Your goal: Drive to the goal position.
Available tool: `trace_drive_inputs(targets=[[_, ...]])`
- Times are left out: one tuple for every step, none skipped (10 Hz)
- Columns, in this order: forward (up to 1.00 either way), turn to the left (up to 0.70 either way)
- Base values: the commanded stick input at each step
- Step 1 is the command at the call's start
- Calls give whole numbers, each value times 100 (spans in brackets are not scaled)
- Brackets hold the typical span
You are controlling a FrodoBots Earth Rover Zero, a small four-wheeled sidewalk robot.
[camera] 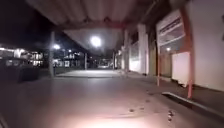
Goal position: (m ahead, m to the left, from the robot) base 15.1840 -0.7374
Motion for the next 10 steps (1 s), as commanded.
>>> trace_drive_inputs(targets=[[100,-4],[100,-4],[100,-4],[100,-4],[100,-4],[100,-4],[100,-4],[100,-4],[100,-4],[100,-4]])
